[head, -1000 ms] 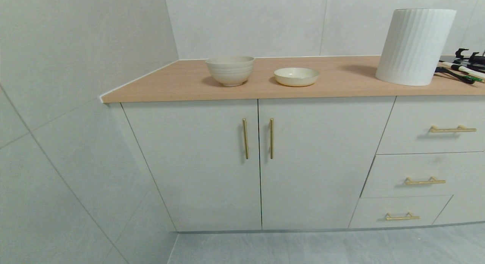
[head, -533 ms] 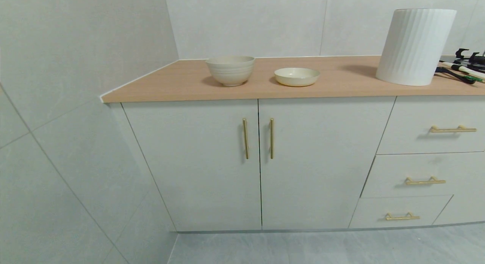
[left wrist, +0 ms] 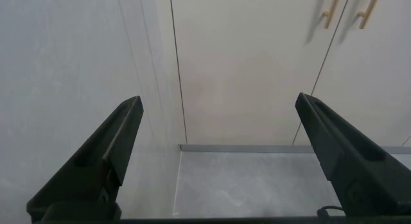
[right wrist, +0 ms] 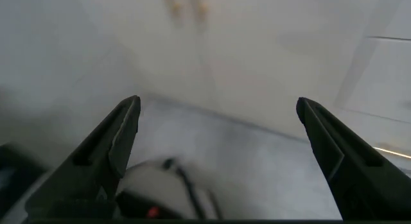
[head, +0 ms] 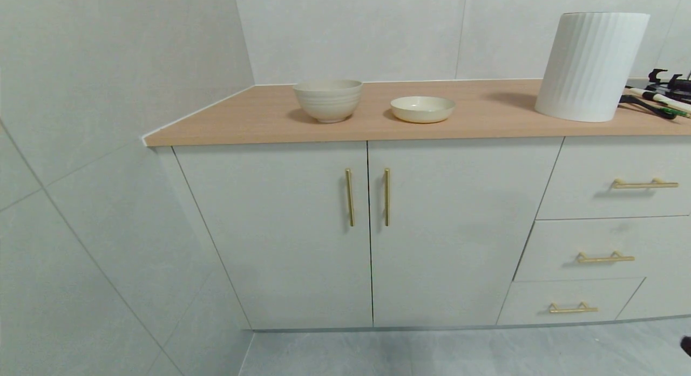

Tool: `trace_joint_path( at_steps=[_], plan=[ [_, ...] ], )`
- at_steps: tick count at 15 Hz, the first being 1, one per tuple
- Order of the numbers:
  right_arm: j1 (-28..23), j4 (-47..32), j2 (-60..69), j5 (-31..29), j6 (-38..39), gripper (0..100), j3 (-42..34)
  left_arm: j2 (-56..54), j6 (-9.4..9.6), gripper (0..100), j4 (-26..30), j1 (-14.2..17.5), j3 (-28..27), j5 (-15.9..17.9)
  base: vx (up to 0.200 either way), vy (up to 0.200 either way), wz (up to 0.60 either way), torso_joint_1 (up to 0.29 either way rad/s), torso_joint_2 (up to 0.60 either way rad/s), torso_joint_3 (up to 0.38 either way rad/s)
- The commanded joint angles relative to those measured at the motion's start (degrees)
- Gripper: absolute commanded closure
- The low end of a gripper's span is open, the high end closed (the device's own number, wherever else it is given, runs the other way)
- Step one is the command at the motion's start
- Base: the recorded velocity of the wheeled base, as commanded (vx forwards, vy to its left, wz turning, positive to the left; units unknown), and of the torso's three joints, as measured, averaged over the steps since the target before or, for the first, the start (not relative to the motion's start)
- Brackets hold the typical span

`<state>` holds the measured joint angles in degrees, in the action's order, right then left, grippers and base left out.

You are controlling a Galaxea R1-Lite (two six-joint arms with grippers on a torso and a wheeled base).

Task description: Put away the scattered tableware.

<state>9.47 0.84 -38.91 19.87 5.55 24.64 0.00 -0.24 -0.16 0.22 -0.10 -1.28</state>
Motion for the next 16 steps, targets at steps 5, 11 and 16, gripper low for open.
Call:
trace_joint_path(
  at_steps=[5, 11, 16],
  plan=[
    [20.23, 24.38, -50.38, 1.66, 4.82, 0, 19.31, 0.00, -0.11, 0, -0.02, 0.04, 0.01, -0.04, 0.000, 0.000, 0.00, 0.000, 0.00, 0.000],
    [20.06, 27.55, -70.34, 1.66, 5.09, 0, 39.26, 0.00, -0.11, 0, -0.02, 0.04, 0.01, -0.04, 0.000, 0.000, 0.00, 0.000, 0.00, 0.000],
    [19.97, 31.68, -79.04, 1.49, 7.64, 0, 42.86, 0.00, -0.11, 0, -0.02, 0.04, 0.01, -0.04, 0.000, 0.000, 0.00, 0.000, 0.00, 0.000]
  ],
)
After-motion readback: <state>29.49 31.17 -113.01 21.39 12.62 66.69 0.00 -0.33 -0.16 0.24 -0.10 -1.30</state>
